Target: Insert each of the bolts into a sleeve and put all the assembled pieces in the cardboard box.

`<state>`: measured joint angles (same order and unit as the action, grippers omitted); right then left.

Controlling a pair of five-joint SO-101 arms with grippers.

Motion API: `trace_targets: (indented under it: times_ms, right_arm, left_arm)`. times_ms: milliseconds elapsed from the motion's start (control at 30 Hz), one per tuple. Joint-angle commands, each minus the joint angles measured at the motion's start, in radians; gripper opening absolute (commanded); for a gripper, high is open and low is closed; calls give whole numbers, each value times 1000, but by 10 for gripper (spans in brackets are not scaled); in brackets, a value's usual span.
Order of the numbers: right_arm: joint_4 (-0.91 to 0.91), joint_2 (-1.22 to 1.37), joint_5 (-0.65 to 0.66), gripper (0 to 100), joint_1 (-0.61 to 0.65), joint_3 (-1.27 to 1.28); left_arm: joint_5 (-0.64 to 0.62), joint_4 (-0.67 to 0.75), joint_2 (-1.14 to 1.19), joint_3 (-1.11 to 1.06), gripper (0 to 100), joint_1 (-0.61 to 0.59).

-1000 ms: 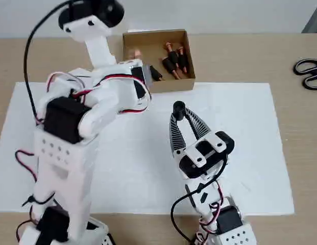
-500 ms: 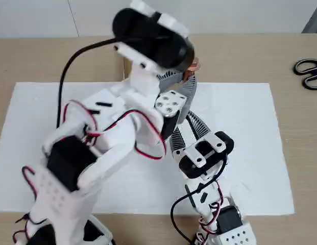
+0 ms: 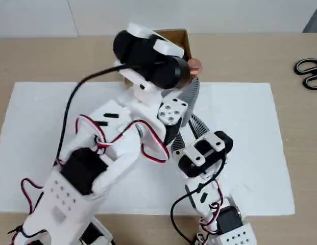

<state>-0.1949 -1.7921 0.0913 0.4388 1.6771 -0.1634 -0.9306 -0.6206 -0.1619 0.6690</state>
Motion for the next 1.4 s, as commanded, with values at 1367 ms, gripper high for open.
trace_targets:
  times_ms: [1367]
  right_arm:
    - [65,-22,3,4,4,6]
  left_arm:
    - [-170,336,-270,-343,6,-121]
